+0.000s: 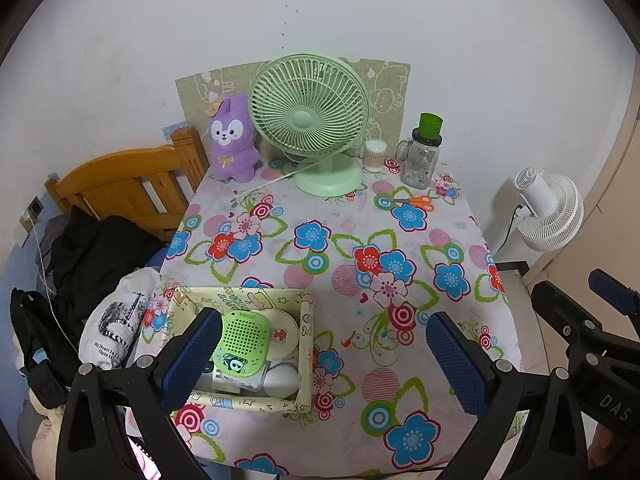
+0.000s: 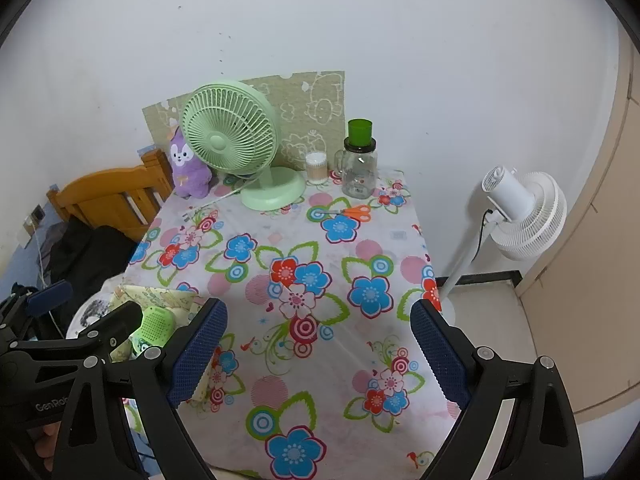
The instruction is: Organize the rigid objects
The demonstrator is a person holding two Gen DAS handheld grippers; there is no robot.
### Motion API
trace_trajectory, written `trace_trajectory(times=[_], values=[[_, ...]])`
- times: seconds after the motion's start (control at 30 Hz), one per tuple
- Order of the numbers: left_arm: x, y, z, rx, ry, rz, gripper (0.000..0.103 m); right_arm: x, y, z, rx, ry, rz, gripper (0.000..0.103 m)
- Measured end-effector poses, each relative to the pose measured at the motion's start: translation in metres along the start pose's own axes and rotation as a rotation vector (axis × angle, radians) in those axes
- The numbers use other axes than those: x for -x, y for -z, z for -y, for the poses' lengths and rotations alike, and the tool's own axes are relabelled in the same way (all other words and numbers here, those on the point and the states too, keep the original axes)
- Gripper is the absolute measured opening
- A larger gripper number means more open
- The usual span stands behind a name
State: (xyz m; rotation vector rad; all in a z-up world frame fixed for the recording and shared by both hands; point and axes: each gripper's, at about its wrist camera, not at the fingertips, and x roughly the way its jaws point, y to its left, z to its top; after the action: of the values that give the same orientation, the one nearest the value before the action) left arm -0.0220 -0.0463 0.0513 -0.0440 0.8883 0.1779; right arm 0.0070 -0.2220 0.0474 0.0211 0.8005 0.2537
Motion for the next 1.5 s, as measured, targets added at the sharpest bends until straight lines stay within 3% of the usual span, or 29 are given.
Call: trace_trajectory(times=[1.5], values=[[-0.0056, -0.0018, -0.0008, 0.000, 0.005, 0.006, 0.103, 0.0021, -0.0068, -0.0039, 0.002, 0.026, 0.010, 0.095]])
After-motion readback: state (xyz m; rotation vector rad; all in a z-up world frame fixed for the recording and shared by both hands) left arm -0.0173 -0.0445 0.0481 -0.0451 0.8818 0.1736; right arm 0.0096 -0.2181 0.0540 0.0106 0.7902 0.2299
